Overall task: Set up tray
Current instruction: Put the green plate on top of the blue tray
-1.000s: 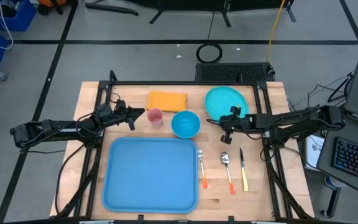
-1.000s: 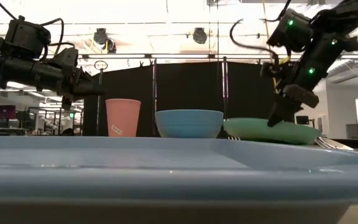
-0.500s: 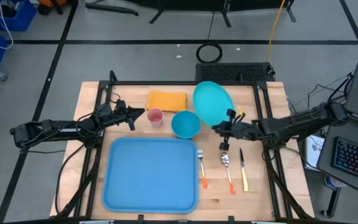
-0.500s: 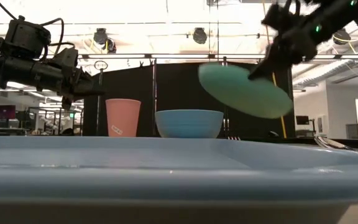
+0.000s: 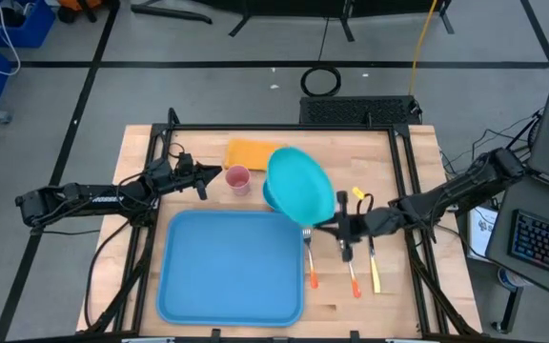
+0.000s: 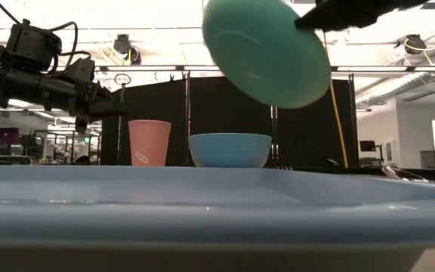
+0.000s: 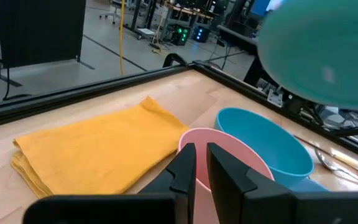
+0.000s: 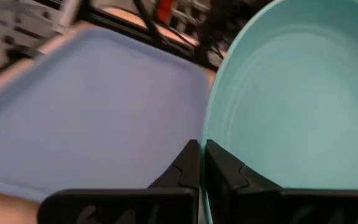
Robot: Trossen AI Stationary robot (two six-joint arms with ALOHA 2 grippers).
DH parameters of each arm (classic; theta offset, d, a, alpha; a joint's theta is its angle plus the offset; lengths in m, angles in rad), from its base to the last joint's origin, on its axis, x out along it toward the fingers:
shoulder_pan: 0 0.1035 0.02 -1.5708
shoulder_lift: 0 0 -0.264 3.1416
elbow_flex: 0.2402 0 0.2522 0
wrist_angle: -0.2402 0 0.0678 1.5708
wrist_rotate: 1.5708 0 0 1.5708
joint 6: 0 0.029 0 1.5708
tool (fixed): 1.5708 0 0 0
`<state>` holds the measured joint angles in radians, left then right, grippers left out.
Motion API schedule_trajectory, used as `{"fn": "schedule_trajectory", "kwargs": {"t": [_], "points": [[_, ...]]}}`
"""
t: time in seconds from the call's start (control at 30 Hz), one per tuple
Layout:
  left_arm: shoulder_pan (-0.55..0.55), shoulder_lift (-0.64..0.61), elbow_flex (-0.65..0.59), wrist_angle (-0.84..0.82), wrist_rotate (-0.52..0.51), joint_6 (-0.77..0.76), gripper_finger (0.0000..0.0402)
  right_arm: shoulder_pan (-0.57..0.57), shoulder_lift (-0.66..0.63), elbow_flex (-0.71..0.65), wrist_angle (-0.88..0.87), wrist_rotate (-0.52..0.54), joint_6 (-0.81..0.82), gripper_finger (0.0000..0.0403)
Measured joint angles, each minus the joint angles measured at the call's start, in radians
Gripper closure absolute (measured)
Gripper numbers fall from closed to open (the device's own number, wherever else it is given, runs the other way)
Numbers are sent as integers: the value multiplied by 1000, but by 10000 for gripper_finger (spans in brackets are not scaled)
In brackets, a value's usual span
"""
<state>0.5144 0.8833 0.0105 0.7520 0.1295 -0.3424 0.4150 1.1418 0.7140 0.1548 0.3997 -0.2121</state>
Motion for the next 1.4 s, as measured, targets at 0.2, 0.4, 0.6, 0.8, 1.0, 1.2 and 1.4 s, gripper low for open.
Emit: {"fn": "schedule_trajectory", "kwargs": {"t": [0.2,0.4,0.6,0.8,1.0,1.2,1.4], "points": [[0,0,0,0,0,0,360,40,139,96,-2,-38,-39,403],[0,0,0,0,0,0,360,66,308,239,-33,-86,-91,403],[0,0,0,0,0,6,360,69,466,394,-120,-177,-100,403],[0,0,0,0,0,7,360,70,583,495,-203,-195,-142,403],[0,0,0,0,0,16,360,78,679,589,-250,-254,-185,403],[0,0,0,-1,0,27,360,89,739,652,-275,-279,-228,403],[0,0,0,-1,0,29,360,88,783,698,-299,-333,-253,403]]}}
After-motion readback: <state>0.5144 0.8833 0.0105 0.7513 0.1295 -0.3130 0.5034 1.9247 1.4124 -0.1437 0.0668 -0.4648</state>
